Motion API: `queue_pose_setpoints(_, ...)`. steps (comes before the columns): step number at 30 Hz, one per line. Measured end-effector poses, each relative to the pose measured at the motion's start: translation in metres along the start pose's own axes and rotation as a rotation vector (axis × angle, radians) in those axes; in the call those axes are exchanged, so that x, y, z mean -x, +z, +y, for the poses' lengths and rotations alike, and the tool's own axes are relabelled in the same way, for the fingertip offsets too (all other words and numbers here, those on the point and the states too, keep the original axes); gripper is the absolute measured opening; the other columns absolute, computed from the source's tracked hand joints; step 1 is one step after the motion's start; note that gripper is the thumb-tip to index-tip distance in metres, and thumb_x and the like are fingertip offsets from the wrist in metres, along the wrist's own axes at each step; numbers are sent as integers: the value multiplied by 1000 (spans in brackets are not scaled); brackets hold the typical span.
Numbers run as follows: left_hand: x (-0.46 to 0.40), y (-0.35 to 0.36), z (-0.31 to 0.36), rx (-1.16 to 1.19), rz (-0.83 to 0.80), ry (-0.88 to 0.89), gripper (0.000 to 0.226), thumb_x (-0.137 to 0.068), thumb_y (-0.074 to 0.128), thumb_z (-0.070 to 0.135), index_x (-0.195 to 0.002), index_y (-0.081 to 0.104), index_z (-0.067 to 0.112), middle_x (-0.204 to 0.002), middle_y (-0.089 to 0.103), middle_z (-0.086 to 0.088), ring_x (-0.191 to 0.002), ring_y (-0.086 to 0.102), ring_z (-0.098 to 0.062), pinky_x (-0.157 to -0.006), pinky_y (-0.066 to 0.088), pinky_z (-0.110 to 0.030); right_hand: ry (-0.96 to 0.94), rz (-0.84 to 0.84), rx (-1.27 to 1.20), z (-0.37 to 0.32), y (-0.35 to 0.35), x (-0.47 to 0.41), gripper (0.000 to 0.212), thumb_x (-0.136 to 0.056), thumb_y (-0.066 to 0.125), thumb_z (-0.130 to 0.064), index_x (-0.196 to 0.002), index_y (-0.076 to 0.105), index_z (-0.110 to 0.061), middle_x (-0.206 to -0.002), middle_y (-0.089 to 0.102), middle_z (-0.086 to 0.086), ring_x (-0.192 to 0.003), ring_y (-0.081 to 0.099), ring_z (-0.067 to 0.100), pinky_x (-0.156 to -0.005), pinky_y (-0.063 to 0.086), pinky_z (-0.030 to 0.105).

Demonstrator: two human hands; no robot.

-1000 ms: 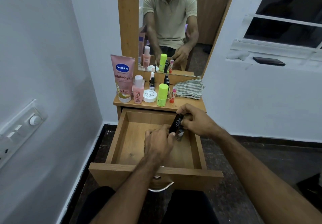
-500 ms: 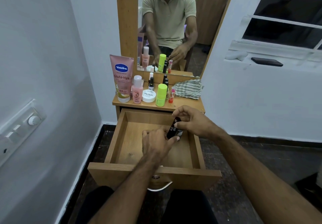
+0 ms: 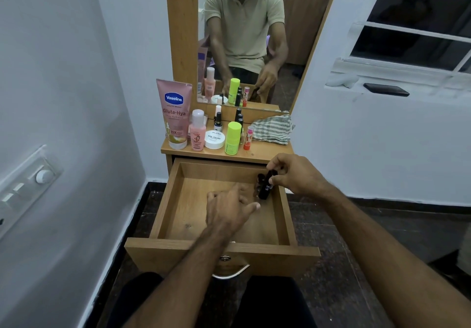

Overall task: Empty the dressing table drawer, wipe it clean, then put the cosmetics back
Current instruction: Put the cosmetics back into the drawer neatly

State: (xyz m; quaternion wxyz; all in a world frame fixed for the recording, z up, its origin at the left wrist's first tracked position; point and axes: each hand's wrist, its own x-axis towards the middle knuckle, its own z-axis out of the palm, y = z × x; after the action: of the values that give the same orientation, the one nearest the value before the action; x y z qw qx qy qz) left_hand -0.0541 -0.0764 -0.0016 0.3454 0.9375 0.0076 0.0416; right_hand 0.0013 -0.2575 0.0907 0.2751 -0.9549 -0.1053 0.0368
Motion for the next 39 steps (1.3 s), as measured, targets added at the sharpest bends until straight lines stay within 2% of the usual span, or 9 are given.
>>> queue_pose_setpoints(4, 0, -1, 0, -11, 12, -11, 50, -88, 65, 58, -132, 54, 36, -97, 74, 20, -103, 62, -2, -100, 28, -34, 43, -5, 139, 13, 6, -1, 31, -80, 81, -14, -94, 63, -36, -93, 64, -11, -83, 60, 6, -69, 52, 28)
queue_pose_setpoints(10, 1, -2, 1, -24, 23, -27, 48, -91, 64, 52, -134, 53, 35, -96, 73, 18, -102, 62, -3, -103, 30, -35, 38, 58, 193, 20, 19, 0, 32, -81, 80, -16, -93, 59, -37, -89, 58, -17, -81, 56, 5, -62, 44, 28)
queue_pose_setpoints(12, 1, -3, 1, -27, 16, -33, 47, -91, 63, 52, -134, 52, 35, -96, 73, 18, -102, 62, -4, -103, 29, -35, 51, 66, 201, 19, 22, -2, 29, -83, 78, -14, -92, 60, -35, -92, 59, -14, -85, 58, 10, -67, 50, 30)
queue_pose_setpoints(18, 1, -2, 1, -51, 26, -44, 48, -92, 63, 51, -135, 52, 34, -96, 73, 17, -104, 62, -6, -102, 30, -35, 79, 78, 240, 20, 35, -6, 22, -87, 73, -12, -100, 63, -26, -106, 65, -4, -94, 61, 18, -78, 53, 35)
queue_pose_setpoints(22, 1, -1, 0, -60, 20, -45, 48, -92, 63, 52, -135, 51, 34, -97, 73, 15, -104, 62, -8, -103, 31, -36, 58, 99, 255, 23, 42, -8, 20, -89, 72, -14, -100, 61, -26, -109, 63, -2, -94, 58, 19, -74, 46, 31)
queue_pose_setpoints(28, 1, -2, 1, -58, 1, -47, 48, -93, 64, 46, -137, 49, 33, -99, 73, 14, -104, 62, -10, -105, 32, -38, 61, 141, 225, 28, 52, -10, 20, -89, 70, -11, -102, 64, -25, -111, 62, -3, -96, 59, 19, -83, 54, 38)
queue_pose_setpoints(39, 3, -6, 4, -51, 1, -54, 50, -94, 65, 42, -139, 48, 31, -98, 72, 14, -102, 62, -10, -104, 31, -38, 36, 168, 229, 32, 57, -10, 22, -88, 68, -9, -96, 59, -28, -106, 58, -6, -93, 56, 18, -77, 49, 32)
